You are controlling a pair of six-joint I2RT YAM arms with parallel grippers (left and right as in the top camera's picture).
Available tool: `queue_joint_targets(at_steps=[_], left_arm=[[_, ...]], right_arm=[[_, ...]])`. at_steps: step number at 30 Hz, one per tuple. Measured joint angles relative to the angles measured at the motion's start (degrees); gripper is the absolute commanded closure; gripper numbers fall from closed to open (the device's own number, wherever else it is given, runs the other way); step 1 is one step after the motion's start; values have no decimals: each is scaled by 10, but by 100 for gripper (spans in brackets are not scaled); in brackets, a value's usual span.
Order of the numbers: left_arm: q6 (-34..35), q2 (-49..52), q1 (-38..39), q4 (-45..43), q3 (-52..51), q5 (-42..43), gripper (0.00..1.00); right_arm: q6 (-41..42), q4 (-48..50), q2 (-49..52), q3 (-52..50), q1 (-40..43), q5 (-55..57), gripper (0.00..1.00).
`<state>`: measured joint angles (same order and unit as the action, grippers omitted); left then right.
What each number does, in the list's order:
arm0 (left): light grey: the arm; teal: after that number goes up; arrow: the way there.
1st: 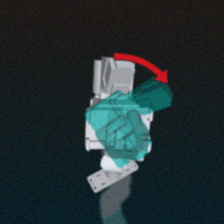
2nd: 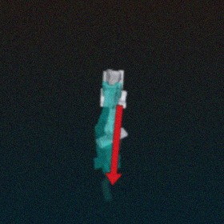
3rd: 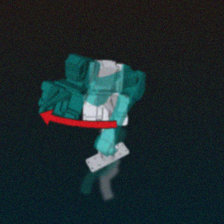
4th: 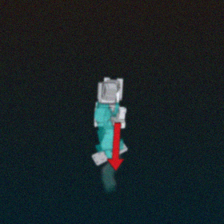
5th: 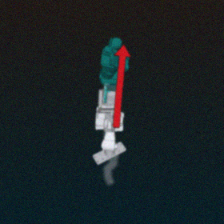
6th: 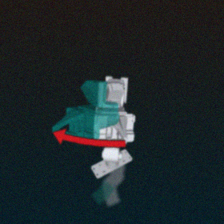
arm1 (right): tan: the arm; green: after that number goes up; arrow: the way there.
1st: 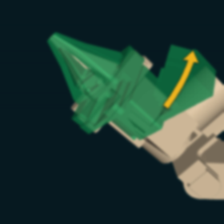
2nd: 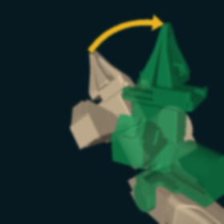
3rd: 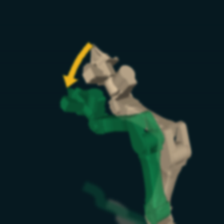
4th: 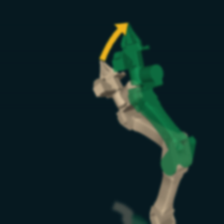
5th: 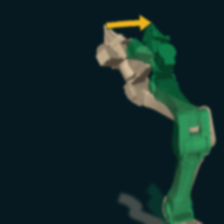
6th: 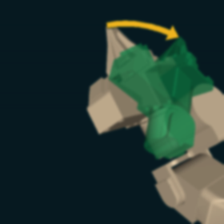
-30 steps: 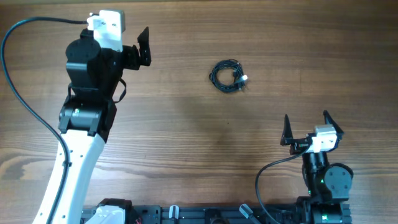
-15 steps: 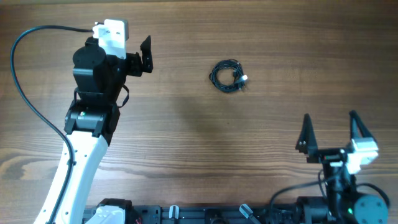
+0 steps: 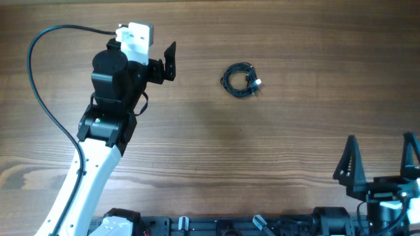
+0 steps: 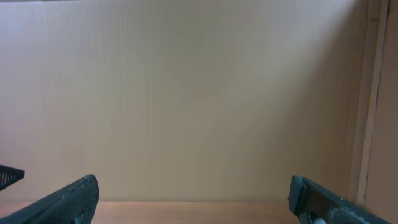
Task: Untangle cables
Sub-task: 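Raise the right arm and swing its gripper forward right of the cable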
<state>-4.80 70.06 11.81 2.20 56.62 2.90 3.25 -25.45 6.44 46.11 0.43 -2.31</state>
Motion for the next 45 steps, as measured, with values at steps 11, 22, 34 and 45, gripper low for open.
queue_joint_targets(at_steps=[11, 22, 34, 45], left_arm=[[0, 0, 3, -1, 0, 0, 0], [0, 0, 45, -1, 0, 0, 0], [0, 6, 50, -1, 0, 0, 0], [0, 6, 50, -1, 0, 0, 0]], right_arm=[[9, -166, 219, 269, 0, -29, 0], [-10, -260, 405, 430, 0, -141, 0], [-86, -429, 645, 542, 0, -221, 0], [-106, -442, 743, 542, 0, -221, 0]])
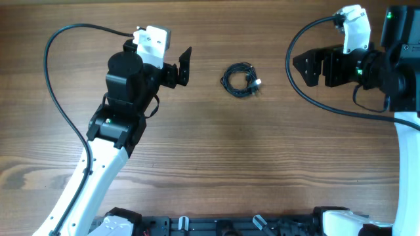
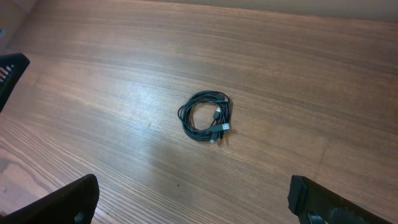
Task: Untangle cables
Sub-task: 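Raise the right arm and swing its gripper forward right of the cable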
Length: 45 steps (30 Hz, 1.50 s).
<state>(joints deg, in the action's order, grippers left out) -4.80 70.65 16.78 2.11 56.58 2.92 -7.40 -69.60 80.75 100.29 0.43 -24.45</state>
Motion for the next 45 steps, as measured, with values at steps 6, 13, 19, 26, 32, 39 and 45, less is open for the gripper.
queue_joint_targets(at_steps=[6, 13, 19, 26, 32, 39, 45], left_arm=[[0, 0, 0, -3, 0, 0, 0], [0, 0, 0, -4, 0, 0, 0], [0, 0, 0, -4, 0, 0, 0], [0, 0, 0, -3, 0, 0, 0], [0, 1, 0, -2, 0, 0, 0], [0, 26, 0, 2, 0, 7, 0], [0, 62, 16, 0, -1, 11, 0]], right_arm=[[0, 16, 0, 0, 0, -2, 0], [62, 47, 0, 0, -2, 139, 0], [116, 86, 0, 0, -5, 268, 0], [73, 297, 0, 0, -52, 296, 0], [41, 361, 0, 2, -63, 297, 0], [45, 298, 3, 2, -63, 304, 0], [54, 339, 55, 2, -63, 327, 0]])
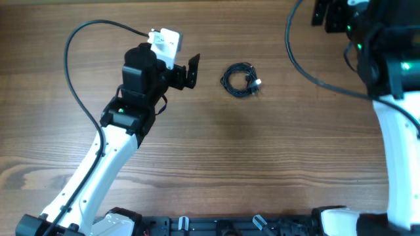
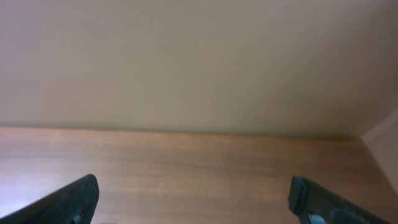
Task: Untangle cables
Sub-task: 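Raise the right arm and swing its gripper forward right of the cable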
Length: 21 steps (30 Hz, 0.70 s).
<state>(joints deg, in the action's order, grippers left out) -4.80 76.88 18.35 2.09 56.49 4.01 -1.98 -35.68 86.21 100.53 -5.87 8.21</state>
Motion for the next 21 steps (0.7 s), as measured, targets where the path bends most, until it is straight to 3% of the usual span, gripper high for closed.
queue_joint_targets(at_steps=[5, 14, 21], left_arm=[[0, 0, 4, 0, 0, -17, 0], [-26, -2, 4, 0, 0, -60, 0], [-28, -31, -26, -3, 0, -63, 0]], right_arm=[[-1, 137, 10, 1, -2, 16, 0], [-9, 90, -1, -7, -7, 62, 0], [-9, 170, -125, -186, -22, 65, 0]])
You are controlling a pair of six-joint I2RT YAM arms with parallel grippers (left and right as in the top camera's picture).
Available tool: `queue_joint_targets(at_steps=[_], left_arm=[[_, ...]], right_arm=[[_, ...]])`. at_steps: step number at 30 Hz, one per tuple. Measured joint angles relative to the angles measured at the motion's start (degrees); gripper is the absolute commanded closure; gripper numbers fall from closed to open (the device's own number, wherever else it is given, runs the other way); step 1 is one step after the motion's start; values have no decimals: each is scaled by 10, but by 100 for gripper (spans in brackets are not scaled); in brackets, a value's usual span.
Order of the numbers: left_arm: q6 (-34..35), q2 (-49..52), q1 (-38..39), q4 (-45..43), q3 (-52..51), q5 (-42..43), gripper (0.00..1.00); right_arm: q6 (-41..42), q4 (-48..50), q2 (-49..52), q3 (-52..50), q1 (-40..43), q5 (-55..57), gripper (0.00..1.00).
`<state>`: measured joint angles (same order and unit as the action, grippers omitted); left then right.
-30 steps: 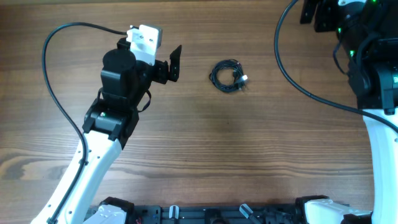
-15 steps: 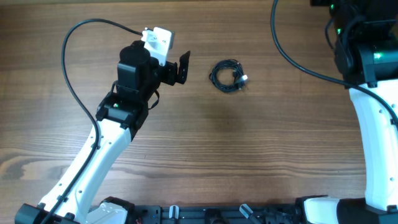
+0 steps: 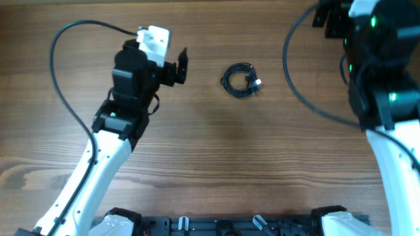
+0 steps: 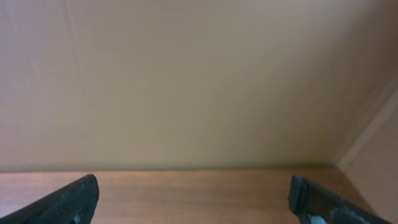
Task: Untangle cables
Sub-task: 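Raise the right arm and swing its gripper forward right of the cable, then move both grippers inward toward the black cable coil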
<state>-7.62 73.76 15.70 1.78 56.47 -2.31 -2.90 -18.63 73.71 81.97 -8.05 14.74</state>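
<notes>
A small black cable coil [image 3: 240, 80] with a pale plug end lies on the wooden table [image 3: 262, 151], right of the middle and towards the back. My left gripper [image 3: 181, 66] hovers to the coil's left, apart from it; its fingers overlap from above, so their gap is hidden. My right gripper [image 4: 193, 200] is high at the far right edge, facing the beige wall. It is open wide with nothing between its fingertips [image 4: 73, 198]. The coil is out of the right wrist view.
A beige wall [image 4: 199, 81] stands behind the table's far edge, with a corner at the right. The left arm's black supply cable [image 3: 62, 59] loops over the left of the table. The right arm [image 3: 384, 78] and its cable [image 3: 292, 72] cover the far right.
My left gripper has drawn back a little to the left, away from the coil. The right wrist view now shows more wall and less table. The coil has not moved.
At first my right arm rested at the front right edge and my left gripper hung far left of the coil. Then the right arm was raised at the right, its camera on the coil, later facing the wall. The left gripper had come closer, then backed off.
</notes>
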Motion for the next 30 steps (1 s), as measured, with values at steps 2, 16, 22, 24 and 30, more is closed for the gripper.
queue_joint_targets(at_steps=[2, 16, 22, 24, 30], left_arm=[[2, -7, -12, -1, 0, 0, 0], [13, -13, -23, 11, 0, 35, 0], [16, 5, -23, -3, 0, 37, 0], [17, 14, -23, -4, 0, 37, 0], [19, 16, -23, -8, 0, 37, 0]], right_arm=[[0, 21, -40, -52, 0, 2, 0], [0, 95, -137, -216, 0, 14, 0], [0, 102, -136, -229, 0, 14, 0], [0, 106, -136, -229, 0, 14, 0], [0, 118, -146, -239, 0, 14, 0]])
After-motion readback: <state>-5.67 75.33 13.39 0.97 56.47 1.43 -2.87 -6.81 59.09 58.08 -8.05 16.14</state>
